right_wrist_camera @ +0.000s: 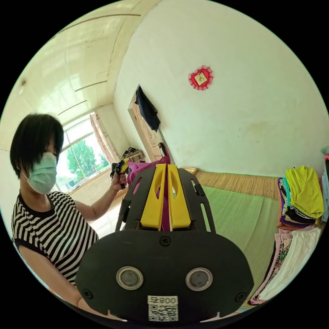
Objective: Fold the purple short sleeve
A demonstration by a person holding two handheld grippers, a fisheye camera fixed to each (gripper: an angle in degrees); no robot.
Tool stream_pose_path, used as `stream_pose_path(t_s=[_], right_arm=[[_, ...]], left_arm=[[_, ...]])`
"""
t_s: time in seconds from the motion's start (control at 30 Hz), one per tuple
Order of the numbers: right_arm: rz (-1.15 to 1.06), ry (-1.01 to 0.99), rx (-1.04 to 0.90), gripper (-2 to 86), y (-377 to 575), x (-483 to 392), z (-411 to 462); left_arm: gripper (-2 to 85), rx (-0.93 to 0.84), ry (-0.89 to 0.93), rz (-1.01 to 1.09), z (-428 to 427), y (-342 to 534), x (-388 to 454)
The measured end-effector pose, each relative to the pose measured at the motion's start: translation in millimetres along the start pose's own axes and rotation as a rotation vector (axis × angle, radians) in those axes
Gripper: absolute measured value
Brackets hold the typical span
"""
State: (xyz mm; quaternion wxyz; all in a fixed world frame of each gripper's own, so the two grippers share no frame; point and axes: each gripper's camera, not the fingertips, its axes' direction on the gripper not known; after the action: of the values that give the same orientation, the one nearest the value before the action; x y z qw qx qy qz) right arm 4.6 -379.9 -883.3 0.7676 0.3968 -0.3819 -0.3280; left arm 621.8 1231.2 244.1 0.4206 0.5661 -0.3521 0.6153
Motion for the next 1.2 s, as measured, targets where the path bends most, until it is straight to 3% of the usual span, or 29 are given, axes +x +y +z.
stream_pose_path(t_s=[0.23,0.3,0.47,0.6,0.73,0.87,1.03,1.2], right_arm=[[0.319,0.161,-0.23,0.3,-31.1,211.2,171.8],[0.459,0.272,-0.31,0.3,0.4,272.7,214.5],[0.58,0.285,-0.459,1.3,123.3,324.1,257.5],[0.703,0.24,-0.62,3.4,258.2,308.8,273.4],[0.765,0.223,-0.711,4.4,331.3,264.3,276.6],[0.726,0.289,-0.838,5.3,368.4,208.2,289.3],[0.729,0.311,-0.857,5.7,386.9,169.9,299.8],[0.705,0.346,-0.875,5.5,399.2,134.0,306.3]], left_arm=[[5.0,-0.211,-0.227,-0.323,135.6,7.0,-207.2],[6.2,-0.264,-0.304,-0.423,157.0,32.2,-250.2],[7.1,-0.338,-0.33,-0.602,165.1,133.3,-319.2],[7.4,-0.43,-0.362,-0.812,141.6,242.5,-328.5],[7.7,-0.471,-0.346,-0.94,137.2,310.3,-295.8],[7.6,-0.572,-0.317,-0.967,168.6,338.8,-273.4],[6.8,-0.896,-0.406,-0.86,241.8,356.4,-269.0],[5.3,-0.925,-0.436,-0.831,277.0,359.5,-273.0]])
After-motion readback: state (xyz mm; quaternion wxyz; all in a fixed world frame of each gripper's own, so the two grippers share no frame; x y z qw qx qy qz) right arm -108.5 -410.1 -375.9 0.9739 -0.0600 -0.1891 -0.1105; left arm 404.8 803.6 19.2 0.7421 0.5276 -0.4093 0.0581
